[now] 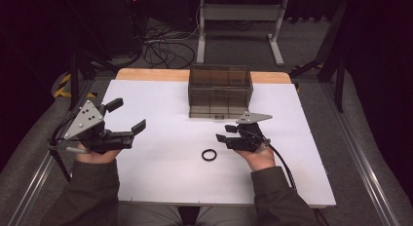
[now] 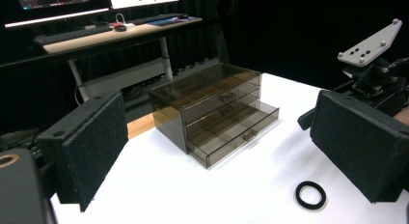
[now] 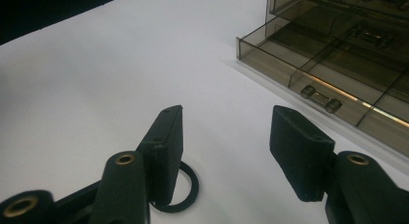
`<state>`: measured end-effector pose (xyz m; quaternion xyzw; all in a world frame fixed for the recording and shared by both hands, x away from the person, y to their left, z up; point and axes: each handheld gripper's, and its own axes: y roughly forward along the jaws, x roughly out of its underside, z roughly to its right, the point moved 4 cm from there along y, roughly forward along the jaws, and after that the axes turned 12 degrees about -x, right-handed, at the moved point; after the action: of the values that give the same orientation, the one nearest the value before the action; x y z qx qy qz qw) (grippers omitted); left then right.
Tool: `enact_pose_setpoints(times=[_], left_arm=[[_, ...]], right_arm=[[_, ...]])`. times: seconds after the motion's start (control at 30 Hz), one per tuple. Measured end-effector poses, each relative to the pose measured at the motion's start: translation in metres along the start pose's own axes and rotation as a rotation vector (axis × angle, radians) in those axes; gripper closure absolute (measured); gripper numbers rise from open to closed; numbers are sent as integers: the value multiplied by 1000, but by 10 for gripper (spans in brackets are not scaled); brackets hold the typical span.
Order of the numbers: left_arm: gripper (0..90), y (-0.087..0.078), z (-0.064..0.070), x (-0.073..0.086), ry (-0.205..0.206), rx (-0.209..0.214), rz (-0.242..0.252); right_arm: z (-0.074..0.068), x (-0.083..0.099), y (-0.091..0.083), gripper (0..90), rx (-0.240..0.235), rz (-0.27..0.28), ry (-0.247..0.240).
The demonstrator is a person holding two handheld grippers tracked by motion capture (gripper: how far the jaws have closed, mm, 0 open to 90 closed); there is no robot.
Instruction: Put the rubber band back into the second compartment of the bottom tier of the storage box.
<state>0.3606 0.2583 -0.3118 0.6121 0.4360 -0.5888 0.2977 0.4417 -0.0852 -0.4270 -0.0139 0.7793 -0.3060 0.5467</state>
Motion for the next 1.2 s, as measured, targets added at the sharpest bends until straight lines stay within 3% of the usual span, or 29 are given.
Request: enact_pose_setpoints(times=[0.73, 1.2], left_arm=[[89, -2, 0, -1, 12, 1, 4], [99, -4, -1, -2, 9, 0, 12]], right_arm=[[0, 16, 26, 571, -6, -144, -35], [0, 25, 37, 639, -22, -198, -53]])
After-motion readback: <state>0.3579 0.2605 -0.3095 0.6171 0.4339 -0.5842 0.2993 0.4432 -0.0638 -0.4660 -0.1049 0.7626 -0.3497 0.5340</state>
